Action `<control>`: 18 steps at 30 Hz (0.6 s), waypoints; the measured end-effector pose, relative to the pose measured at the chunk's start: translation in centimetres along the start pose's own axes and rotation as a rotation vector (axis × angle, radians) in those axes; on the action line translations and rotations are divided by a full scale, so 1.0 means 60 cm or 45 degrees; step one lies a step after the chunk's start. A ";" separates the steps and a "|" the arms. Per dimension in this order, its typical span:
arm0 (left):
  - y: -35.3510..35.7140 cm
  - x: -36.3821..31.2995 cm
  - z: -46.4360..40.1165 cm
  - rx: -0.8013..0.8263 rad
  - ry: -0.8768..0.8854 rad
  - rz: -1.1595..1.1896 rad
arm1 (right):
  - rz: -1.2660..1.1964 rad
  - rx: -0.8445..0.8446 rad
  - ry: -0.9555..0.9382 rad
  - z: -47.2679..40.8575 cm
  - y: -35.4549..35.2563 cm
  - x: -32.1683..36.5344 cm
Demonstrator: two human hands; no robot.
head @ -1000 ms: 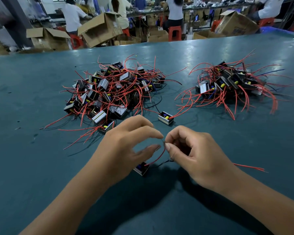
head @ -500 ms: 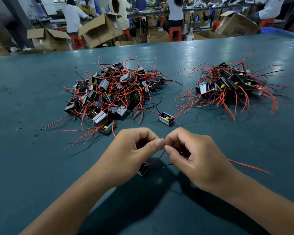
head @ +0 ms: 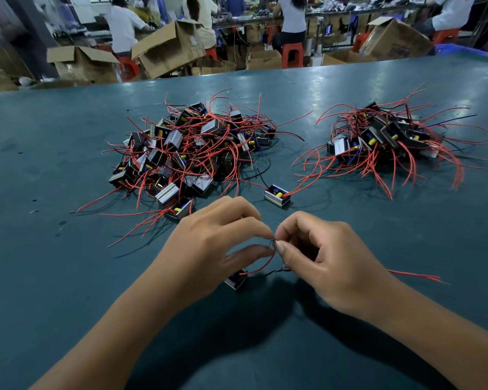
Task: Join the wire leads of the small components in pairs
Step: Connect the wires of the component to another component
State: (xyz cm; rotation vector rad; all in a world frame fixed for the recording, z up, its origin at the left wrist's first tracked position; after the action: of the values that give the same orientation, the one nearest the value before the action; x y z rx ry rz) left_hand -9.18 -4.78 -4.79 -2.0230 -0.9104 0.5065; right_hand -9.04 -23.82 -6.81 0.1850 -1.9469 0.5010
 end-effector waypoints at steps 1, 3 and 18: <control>0.000 0.000 -0.001 -0.013 0.020 -0.010 | -0.001 0.008 0.000 0.000 0.000 0.000; -0.002 0.002 -0.001 -0.017 0.048 -0.003 | 0.005 0.023 -0.009 0.001 0.001 0.001; -0.003 -0.006 -0.002 0.159 -0.199 0.458 | 0.166 -0.011 -0.195 0.006 0.005 0.013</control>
State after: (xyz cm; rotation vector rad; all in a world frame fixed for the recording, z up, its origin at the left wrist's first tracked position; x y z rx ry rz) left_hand -9.41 -5.05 -4.57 -2.0605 -0.5869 0.9070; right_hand -9.77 -23.64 -6.30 0.0936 -2.1200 0.5778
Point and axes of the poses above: each hand's wrist, its own z-axis away from the middle knuckle, its own y-axis out of the palm, x = y × z, the point moved 2 cm from there along -z, towards the middle knuckle, and after that the axes turned 15 degrees about -z, right-handed, at the moved point
